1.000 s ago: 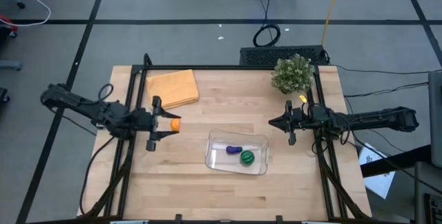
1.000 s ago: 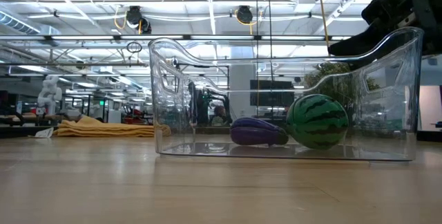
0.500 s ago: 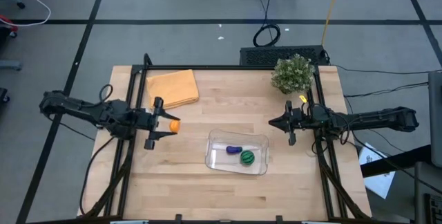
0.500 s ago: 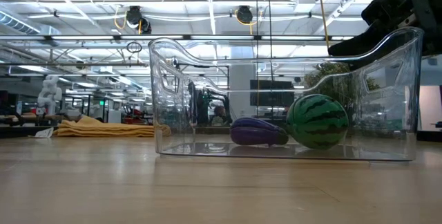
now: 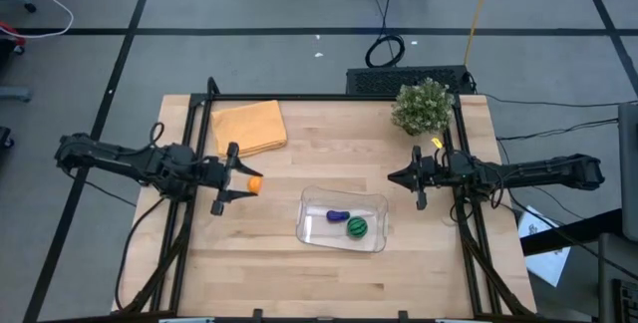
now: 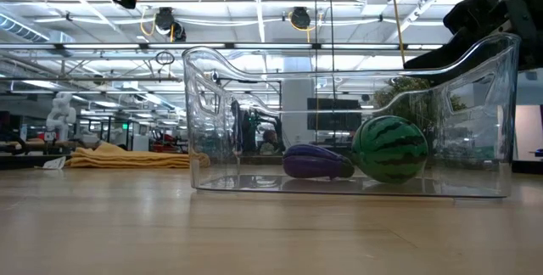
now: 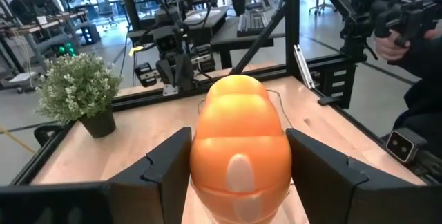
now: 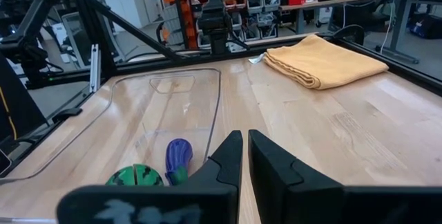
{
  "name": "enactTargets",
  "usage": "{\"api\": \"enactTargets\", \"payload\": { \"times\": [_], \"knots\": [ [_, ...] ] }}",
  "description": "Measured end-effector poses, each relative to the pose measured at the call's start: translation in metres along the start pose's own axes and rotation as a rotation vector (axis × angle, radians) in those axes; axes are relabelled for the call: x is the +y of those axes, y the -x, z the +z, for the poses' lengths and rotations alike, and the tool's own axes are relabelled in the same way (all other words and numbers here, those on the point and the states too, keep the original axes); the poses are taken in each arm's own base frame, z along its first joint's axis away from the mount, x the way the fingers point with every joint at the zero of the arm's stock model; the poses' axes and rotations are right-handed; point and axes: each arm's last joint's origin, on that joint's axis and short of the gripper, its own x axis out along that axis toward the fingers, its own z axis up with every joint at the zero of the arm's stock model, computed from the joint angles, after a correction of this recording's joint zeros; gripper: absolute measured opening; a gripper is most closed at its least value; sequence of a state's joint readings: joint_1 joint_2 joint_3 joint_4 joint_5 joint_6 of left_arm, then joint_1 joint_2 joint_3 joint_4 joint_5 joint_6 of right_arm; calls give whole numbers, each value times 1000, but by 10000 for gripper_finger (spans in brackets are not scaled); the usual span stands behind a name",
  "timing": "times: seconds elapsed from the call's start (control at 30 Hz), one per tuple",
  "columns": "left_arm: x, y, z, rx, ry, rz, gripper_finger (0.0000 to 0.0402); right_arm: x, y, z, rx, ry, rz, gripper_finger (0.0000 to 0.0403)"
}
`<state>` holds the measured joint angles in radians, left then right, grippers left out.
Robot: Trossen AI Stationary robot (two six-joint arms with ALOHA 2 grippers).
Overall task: Pick and placing Produce into tupperware
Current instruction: Put the orange croissant into the transparent bin
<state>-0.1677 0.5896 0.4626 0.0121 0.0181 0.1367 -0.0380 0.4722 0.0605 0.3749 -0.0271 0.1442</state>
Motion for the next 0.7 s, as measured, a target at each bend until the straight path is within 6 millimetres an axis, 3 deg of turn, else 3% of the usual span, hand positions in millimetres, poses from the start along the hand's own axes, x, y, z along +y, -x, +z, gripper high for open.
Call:
{"api": "enactTargets", "payload": {
  "times": [0.37, 0.7],
  "knots": [
    [-5, -6, -38, 9, 77, 11, 211, 0, 0, 0, 2, -1, 0, 16],
    [-9, -7, -57, 14, 98, -44, 211, 0, 0, 0, 1, -1, 0, 16]
  ]
}}
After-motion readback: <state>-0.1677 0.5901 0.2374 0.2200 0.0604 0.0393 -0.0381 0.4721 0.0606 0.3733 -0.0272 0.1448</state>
